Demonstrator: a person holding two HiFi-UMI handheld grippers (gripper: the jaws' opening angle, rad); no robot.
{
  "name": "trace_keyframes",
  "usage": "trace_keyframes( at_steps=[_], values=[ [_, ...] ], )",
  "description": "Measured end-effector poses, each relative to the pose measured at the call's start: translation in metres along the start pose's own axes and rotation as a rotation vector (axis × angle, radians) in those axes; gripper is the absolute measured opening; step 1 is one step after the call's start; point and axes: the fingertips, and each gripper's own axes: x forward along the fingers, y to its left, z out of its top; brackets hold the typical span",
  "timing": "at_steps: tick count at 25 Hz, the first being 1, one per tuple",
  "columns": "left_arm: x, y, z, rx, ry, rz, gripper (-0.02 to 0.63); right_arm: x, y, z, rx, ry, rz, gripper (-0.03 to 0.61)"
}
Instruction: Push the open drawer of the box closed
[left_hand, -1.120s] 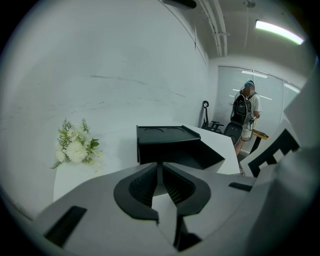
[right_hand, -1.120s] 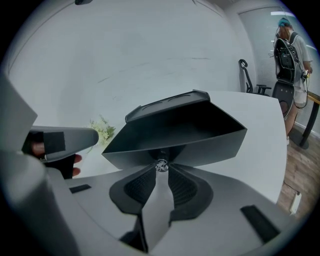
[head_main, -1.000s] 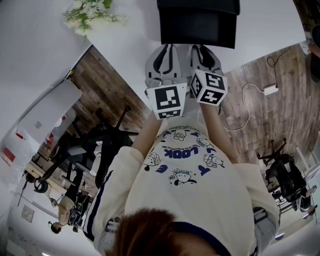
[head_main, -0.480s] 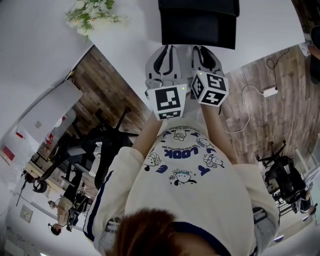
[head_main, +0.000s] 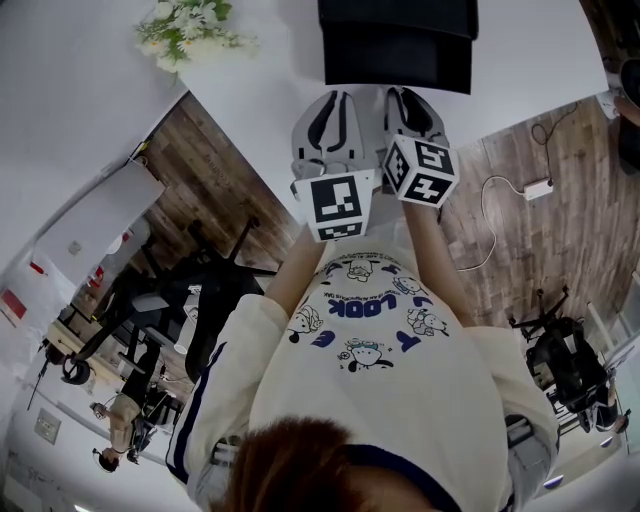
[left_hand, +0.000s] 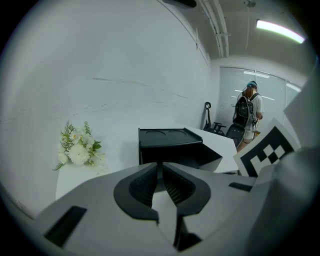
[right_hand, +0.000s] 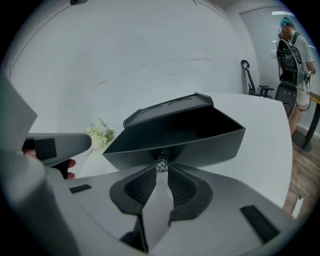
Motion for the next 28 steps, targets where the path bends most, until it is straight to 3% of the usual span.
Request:
trace_keyframes(
  at_steps=[28],
  values=[
    [0.037, 0.005, 0.015, -0.015, 0.005, 0.03, 0.043, 0.041, -0.001, 0.039, -0.049, -0.006, 0.052, 0.086]
  ],
)
